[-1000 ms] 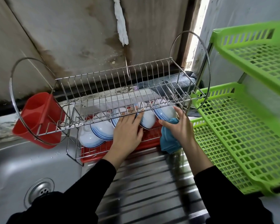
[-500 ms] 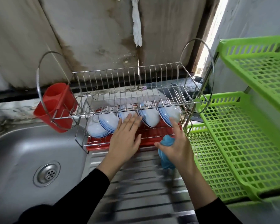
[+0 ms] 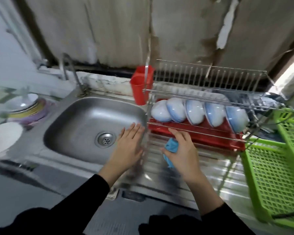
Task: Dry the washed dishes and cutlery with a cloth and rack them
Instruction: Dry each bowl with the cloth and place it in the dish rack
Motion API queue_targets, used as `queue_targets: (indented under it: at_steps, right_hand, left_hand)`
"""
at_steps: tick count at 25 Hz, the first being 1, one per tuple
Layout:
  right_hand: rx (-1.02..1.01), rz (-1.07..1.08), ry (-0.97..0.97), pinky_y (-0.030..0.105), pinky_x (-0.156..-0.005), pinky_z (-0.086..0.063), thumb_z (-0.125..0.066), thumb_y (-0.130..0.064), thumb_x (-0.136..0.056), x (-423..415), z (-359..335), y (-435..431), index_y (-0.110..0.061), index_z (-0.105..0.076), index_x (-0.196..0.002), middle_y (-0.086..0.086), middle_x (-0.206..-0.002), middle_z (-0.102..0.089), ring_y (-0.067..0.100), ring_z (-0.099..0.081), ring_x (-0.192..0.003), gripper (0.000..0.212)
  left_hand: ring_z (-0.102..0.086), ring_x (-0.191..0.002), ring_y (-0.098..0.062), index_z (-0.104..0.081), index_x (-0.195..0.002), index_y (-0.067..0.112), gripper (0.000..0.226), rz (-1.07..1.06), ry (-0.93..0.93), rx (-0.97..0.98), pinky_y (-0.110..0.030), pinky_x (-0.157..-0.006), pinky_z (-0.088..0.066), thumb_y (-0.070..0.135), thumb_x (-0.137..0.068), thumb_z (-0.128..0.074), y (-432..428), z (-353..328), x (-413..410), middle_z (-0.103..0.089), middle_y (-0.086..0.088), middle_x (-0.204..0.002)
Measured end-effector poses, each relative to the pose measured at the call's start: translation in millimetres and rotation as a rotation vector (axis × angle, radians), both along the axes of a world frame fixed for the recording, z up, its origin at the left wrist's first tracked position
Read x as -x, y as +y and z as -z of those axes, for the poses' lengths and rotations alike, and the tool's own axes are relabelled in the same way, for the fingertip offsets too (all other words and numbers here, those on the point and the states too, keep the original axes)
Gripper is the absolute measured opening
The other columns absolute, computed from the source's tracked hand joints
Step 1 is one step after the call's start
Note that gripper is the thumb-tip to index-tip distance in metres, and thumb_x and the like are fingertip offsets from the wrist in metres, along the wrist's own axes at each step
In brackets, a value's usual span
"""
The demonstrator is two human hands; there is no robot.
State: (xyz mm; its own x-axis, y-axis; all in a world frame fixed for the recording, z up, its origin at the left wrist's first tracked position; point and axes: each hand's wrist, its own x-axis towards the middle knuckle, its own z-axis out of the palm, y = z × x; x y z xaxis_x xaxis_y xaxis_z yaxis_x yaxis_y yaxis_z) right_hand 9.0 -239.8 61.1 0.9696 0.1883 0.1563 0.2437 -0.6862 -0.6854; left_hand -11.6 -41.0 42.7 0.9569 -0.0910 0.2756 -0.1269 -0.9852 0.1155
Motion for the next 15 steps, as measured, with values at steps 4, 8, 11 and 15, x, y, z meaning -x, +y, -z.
queue_targets:
  at_steps: [4, 8, 11, 15]
  right_hand:
    - [0.014, -0.136, -0.034, 0.026, -0.089, -0.044, -0.086, -0.026, -0.069, 33, 4, 81, -0.016, -0.064, -0.120, 0.002, -0.121, -0.051, 0.019, -0.056, -0.103, 0.056]
    - [0.090, -0.260, -0.036, 0.028, -0.091, -0.042, -0.083, -0.031, -0.073, 73, 4, 164, -0.021, -0.064, -0.121, 0.000, -0.121, -0.049, 0.019, -0.055, -0.104, 0.053]
    - [0.108, -0.348, -0.042, 0.034, -0.091, -0.047, -0.080, -0.034, -0.075, 99, 3, 217, -0.024, -0.063, -0.122, -0.003, -0.122, -0.049, 0.019, -0.055, -0.103, 0.051]
    - [0.107, -0.466, -0.049, 0.033, -0.085, -0.048, -0.080, -0.038, -0.075, 122, 4, 276, -0.025, -0.064, -0.119, -0.004, -0.119, -0.051, 0.017, -0.055, -0.102, 0.048]
  left_hand:
    - [-0.057, -0.122, -0.032, -0.060, -0.127, 0.005, 0.059, -0.152, 0.071, 0.033, -0.052, -0.102, -0.039, 0.035, -0.078, -0.045, 78, -7, 66, -0.060, -0.014, -0.132]
    - [-0.031, -0.143, -0.028, -0.043, -0.143, 0.009, 0.059, -0.304, 0.047, 0.124, -0.044, -0.118, -0.016, 0.029, -0.087, -0.053, 148, -9, 137, -0.037, -0.010, -0.152]
    - [-0.025, -0.146, -0.023, -0.037, -0.147, 0.013, 0.061, -0.397, 0.011, 0.128, -0.038, -0.119, -0.011, 0.030, -0.090, -0.054, 194, -7, 182, -0.031, -0.006, -0.156]
    - [-0.016, -0.148, -0.018, -0.028, -0.150, 0.016, 0.065, -0.559, 0.021, 0.172, -0.034, -0.119, -0.006, 0.031, -0.093, -0.054, 250, 2, 226, -0.024, -0.003, -0.159]
